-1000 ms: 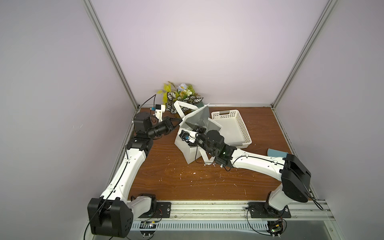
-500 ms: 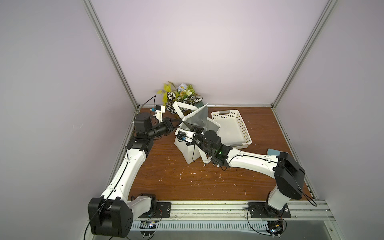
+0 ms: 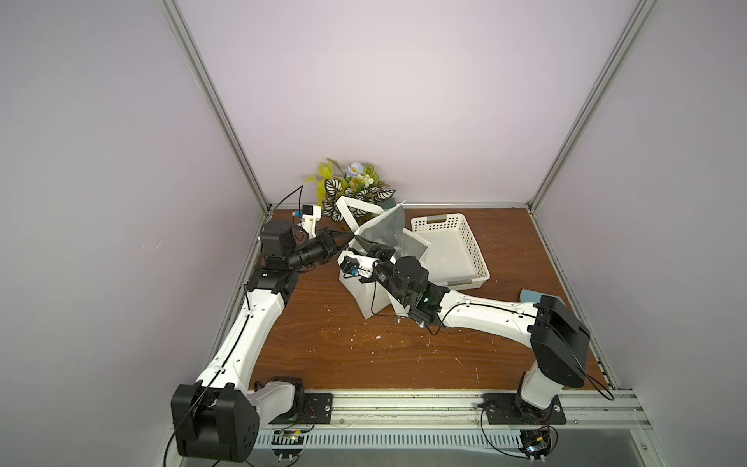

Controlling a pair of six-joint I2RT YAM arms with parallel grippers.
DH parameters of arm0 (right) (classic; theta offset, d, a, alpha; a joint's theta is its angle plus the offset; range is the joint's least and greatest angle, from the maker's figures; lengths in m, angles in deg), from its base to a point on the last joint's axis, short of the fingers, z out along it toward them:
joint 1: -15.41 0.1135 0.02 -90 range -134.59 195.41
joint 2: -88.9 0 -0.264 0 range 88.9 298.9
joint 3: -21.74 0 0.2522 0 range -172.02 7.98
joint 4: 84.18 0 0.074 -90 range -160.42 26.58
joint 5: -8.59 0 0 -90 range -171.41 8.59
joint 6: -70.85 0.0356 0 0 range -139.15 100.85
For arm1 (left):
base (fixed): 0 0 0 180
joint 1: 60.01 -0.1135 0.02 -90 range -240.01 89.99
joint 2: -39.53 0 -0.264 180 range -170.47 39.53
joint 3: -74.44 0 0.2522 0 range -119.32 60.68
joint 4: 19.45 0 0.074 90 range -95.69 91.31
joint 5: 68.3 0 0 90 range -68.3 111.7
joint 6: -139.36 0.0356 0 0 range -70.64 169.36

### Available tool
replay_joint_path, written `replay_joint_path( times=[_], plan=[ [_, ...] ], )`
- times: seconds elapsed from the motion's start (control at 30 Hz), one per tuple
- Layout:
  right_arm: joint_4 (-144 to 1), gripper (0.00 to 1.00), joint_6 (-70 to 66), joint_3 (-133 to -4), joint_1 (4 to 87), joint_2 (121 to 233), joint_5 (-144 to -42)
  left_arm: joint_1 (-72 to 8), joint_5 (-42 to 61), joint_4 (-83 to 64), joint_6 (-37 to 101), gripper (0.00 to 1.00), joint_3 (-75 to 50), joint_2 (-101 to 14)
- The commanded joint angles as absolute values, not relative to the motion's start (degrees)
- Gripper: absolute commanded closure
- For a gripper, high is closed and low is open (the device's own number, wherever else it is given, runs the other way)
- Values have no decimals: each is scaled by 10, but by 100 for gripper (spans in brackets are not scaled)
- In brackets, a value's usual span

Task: Place the ice pack in the delivery bag
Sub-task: Tear off the adhesive seal from the delivery bag.

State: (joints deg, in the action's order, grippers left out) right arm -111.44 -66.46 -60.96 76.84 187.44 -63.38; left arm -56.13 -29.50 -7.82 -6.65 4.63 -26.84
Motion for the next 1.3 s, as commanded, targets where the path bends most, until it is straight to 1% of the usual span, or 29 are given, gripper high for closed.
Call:
replay_joint_path(
  times=[0.0, 0.1, 0.23, 0.33, 0.43, 0.53, 0.6, 0.77, 0.97, 1.27],
  plan=[
    [-1148, 58, -669, -620, 772, 1872, -617, -571, -305, -94, -68, 100, 46, -268],
    [-1147, 61, -666, -617, 772, 1869, -612, -573, -305, -93, -69, 100, 46, -268],
    [-1146, 66, -662, -618, 772, 1870, -613, -573, -304, -94, -70, 100, 47, -268],
    [-1145, 78, -661, -624, 774, 1873, -615, -573, -305, -94, -70, 100, 46, -268],
    [-1145, 80, -662, -625, 774, 1877, -616, -573, -306, -93, -69, 100, 46, -267],
    [-1144, 90, -662, -625, 775, 1876, -617, -573, -305, -93, -68, 100, 47, -267],
    [-1143, 100, -663, -625, 775, 1876, -616, -574, -306, -94, -68, 100, 46, -267],
    [-1150, 100, -661, -620, 775, 1869, -606, -574, -307, -93, -67, 100, 46, -268],
    [-1160, 100, -635, -611, 766, 1852, -568, -576, -303, -78, -54, 100, 41, -268],
    [-1126, 100, -555, -618, 712, 1811, -519, -578, -294, -45, -26, 100, 28, -269]
  ],
)
